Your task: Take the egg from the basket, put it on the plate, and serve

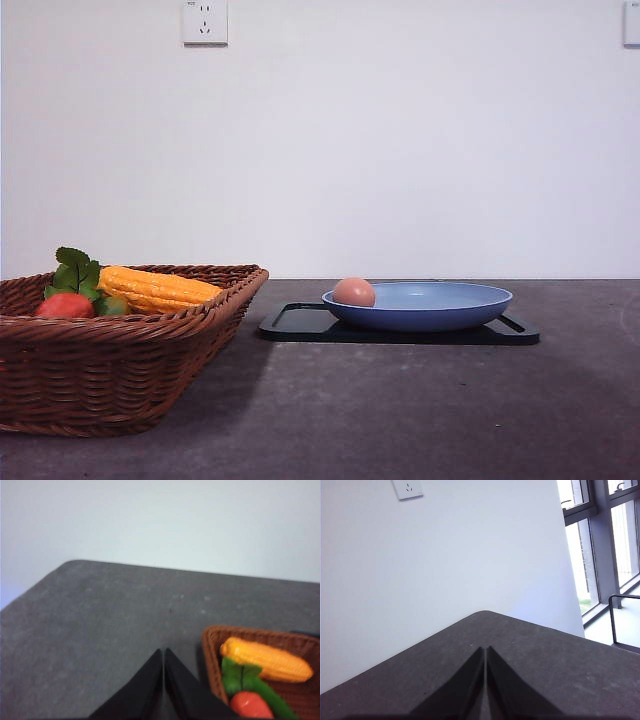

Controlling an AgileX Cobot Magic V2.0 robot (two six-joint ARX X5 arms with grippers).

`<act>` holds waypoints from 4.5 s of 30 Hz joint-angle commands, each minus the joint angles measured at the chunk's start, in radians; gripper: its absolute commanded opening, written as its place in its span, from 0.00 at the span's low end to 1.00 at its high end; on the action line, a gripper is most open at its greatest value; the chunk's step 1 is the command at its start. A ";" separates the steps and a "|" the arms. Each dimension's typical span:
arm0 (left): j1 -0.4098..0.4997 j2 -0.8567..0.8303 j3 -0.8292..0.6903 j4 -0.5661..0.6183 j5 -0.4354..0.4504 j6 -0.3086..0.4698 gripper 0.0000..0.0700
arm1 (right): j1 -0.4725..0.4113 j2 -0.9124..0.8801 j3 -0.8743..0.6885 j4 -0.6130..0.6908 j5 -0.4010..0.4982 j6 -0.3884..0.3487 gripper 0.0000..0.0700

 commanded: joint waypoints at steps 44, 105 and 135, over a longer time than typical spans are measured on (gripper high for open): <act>0.007 -0.002 -0.180 0.095 0.013 -0.037 0.00 | 0.012 -0.006 0.010 -0.004 0.027 -0.060 0.00; 0.007 -0.002 -0.179 0.095 0.013 -0.037 0.00 | -0.582 0.006 -0.347 -0.015 -1.021 -0.163 0.00; 0.007 -0.002 -0.179 0.095 0.013 -0.037 0.00 | -0.490 0.008 -0.347 -0.129 -1.268 -0.124 0.00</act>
